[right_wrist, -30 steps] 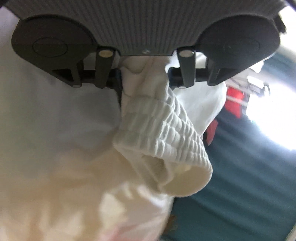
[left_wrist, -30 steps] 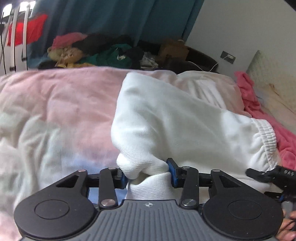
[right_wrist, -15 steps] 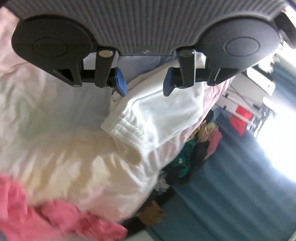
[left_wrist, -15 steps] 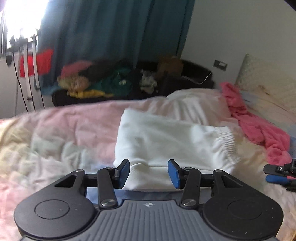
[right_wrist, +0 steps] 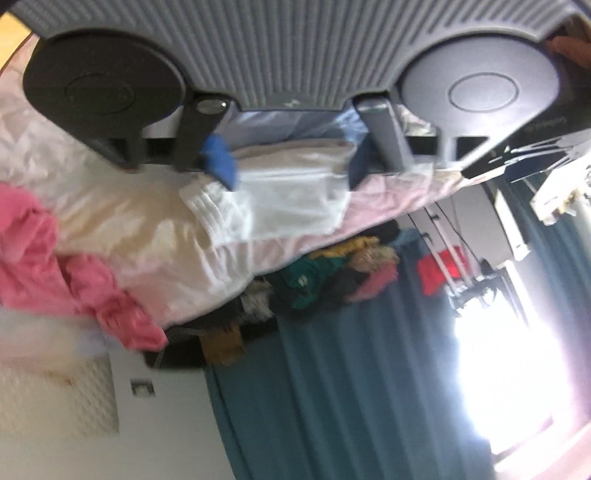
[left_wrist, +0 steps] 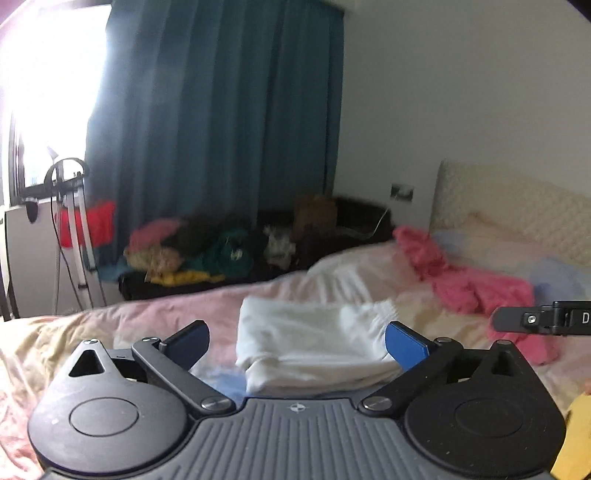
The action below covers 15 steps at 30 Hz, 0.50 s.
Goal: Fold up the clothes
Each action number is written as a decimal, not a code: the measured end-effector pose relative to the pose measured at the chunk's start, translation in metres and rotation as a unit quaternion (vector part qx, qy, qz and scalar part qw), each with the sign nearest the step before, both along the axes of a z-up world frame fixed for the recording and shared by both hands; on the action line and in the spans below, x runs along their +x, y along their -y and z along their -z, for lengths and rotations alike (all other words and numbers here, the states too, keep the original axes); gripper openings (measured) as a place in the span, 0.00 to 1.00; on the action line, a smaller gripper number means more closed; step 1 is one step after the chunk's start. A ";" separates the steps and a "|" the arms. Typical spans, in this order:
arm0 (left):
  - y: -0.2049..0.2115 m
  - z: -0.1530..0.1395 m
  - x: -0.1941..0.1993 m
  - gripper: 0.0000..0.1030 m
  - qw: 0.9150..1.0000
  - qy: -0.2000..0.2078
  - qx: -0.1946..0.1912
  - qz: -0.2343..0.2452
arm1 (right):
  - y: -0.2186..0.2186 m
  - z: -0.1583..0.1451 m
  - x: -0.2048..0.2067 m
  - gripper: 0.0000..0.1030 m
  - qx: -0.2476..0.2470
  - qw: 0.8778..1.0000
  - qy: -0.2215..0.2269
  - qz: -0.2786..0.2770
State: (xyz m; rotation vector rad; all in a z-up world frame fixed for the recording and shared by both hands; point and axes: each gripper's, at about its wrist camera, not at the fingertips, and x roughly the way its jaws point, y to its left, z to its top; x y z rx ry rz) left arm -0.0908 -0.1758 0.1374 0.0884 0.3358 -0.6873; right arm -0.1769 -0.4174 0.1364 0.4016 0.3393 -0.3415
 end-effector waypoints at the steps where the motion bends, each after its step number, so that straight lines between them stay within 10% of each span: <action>1: -0.005 -0.003 -0.009 1.00 1.000 0.002 -0.003 -0.001 | -0.007 -0.001 -0.006 0.89 -0.010 1.000 0.006 0.003; 15: -0.051 0.019 -0.056 1.00 0.999 0.020 -0.028 -0.034 | -0.068 0.031 -0.030 0.89 -0.116 0.993 0.005 -0.002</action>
